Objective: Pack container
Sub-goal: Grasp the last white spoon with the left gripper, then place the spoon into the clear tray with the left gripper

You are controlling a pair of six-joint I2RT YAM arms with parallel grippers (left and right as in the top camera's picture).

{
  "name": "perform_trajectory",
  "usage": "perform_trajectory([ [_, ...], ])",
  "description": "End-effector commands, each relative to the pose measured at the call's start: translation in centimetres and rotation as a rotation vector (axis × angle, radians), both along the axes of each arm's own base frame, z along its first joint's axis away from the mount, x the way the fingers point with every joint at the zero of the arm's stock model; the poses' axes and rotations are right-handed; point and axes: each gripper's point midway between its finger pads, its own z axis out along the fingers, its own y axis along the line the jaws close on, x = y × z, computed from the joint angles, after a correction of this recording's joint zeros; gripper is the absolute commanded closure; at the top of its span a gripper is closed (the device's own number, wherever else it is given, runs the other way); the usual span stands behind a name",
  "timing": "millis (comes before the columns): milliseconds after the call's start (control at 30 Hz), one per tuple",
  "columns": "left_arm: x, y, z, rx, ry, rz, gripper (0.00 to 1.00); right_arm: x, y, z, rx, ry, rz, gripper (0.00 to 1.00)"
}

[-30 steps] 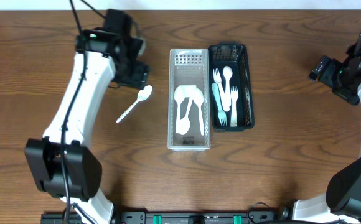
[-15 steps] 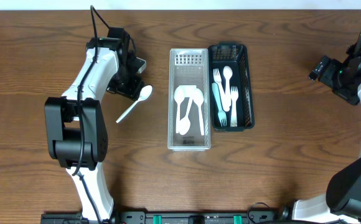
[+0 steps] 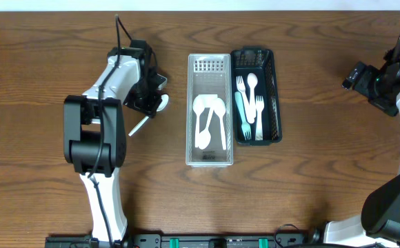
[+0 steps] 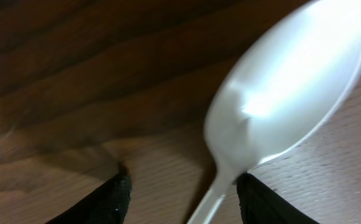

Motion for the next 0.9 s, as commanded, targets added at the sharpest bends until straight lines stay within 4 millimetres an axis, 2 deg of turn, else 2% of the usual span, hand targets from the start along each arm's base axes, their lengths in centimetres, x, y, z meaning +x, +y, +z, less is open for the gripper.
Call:
perform_trajectory([
  [0,-0.4,-0.4,-0.7,0.033,0.016,-0.029,0.42,-0.2,-0.2,-0.1,0.009,0.001,-0.018,0.01],
  [33,-0.4,-0.5,-0.9,0.034,0.02,-0.034,0.45,-0.1,-0.2,-0.1,0.009,0.001,-0.018,0.01],
  [100,-0.6,-0.7,-1.2,0.035,0.029,-0.036,0.64,-0.1,-0.2,-0.1,0.009,0.001,-0.018,0.01],
  [267,-0.6,-0.7,-1.5,0.039,0.032,-0.006,0.94,-0.1,-0.2,-0.1,0.009,0.001,-0.018,0.01],
  [400,-0.9,-0.7,-1.1,0.044,0.037,0.031,0.94,-0.1,-0.2,-0.1,0.009,0.001,-0.018,0.01],
  [467,-0.9,-0.6,0.0,0.045,0.028,0.036,0.94,-0.2,-0.2,-0.1,0.009,0.001,-0.018,0.01],
  [533,-0.4,-0.4,2.1,0.063,-0.007,0.065,0.94,-0.1,-0.2,-0.1,0.009,0.001,-0.018,0.01],
  [633,0.3,-0.6,6.6,0.057,-0.086,0.125,0.94,-0.1,-0.2,-0.1,0.009,0.001,-0.018,0.01],
  [700,0.6,-1.4,10.3,0.037,-0.167,0.157,0.94,-0.1,-0.2,-0.1,0.009,0.001,-0.018,0.01],
  [800,0.1,-3.6,14.5,-0.021,-0.267,0.179,0.94,-0.1,-0.2,-0.1,0.009,0.001,-0.018,0.01],
  [867,-0.7,-6.2,16.8,-0.093,-0.312,0.207,0.94,-0.1,-0.2,-0.1,0.009,0.001,-0.018,0.01],
])
